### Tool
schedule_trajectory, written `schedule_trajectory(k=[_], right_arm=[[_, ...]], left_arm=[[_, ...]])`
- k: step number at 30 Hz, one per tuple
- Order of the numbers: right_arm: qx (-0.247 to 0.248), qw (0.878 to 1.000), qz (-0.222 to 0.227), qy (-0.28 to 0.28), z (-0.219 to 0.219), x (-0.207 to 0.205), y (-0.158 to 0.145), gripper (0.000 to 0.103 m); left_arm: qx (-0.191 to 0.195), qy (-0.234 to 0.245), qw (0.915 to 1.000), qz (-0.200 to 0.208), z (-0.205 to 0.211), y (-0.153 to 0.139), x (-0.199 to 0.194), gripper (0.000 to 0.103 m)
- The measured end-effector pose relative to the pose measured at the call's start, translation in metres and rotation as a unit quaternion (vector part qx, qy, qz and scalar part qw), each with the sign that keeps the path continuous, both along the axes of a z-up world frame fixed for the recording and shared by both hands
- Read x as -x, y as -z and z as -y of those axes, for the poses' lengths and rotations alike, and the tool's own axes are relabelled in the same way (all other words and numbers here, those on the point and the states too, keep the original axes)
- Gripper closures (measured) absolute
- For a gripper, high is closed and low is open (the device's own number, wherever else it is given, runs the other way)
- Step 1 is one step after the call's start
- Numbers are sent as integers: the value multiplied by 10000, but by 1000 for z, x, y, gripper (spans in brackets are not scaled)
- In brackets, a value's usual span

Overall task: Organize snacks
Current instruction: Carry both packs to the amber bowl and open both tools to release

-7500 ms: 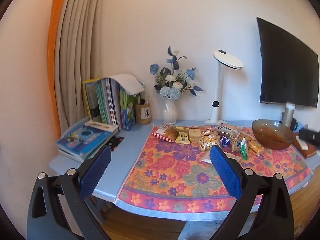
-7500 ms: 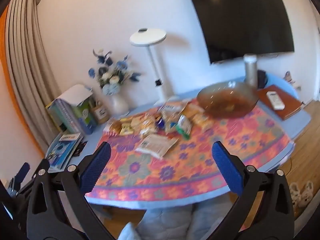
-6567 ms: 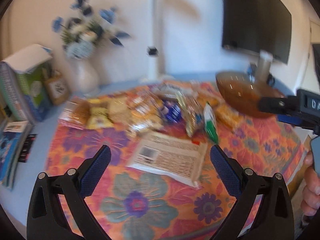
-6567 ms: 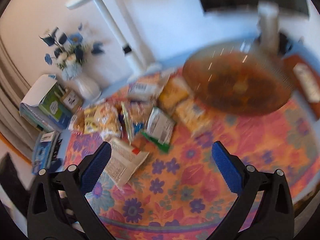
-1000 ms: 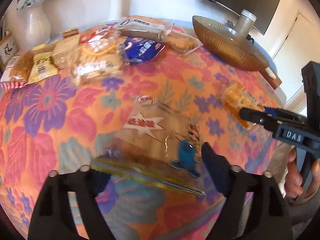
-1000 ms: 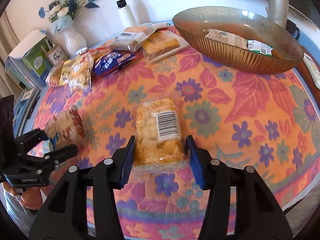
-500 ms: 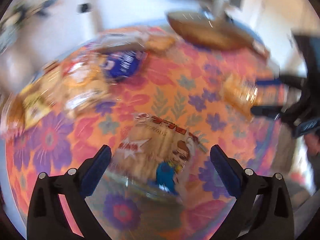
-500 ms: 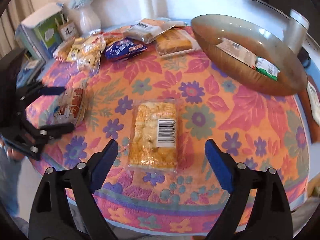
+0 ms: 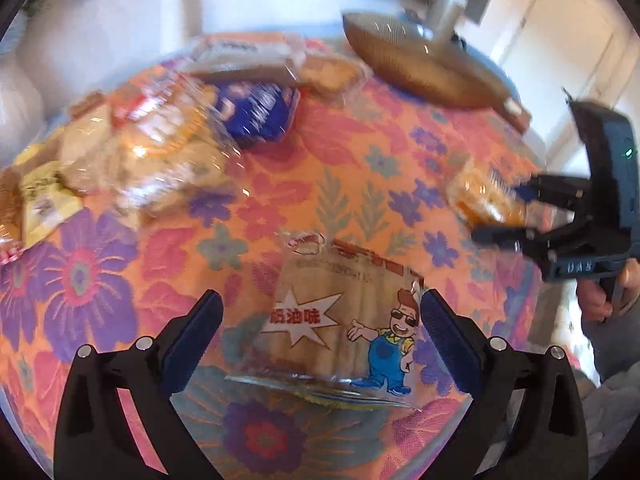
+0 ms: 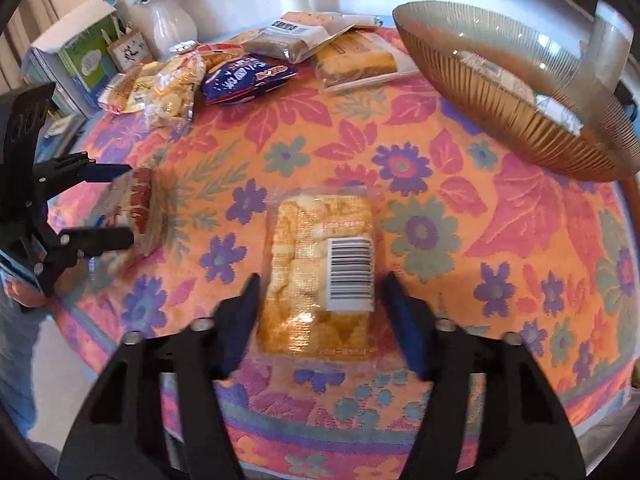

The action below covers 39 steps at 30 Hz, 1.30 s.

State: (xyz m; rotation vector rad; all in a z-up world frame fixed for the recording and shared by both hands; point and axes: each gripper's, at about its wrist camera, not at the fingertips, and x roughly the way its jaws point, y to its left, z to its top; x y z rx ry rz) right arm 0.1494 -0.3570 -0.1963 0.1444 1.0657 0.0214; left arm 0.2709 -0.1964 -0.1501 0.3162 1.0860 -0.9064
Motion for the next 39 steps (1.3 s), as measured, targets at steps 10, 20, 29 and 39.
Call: schedule_trajectory(k=[10,20,29,39], right_arm=[[-830,9949,577,-6,19,16,-35,57],[-537,9828,1526,887,102,19,-112,57],[-809,9658,1138,2184,209,-33,-94,57],[-832,9645,1215,2190,199,-21,-98,36]], left_arm=[[-175,81,9992,356,24,-22,20,43],[861,531,9908,902,112,-124,5,43],[1023,556,9917,551,228,-115,-62,41],[1213,237,9912,473,223,-116,-72,18]])
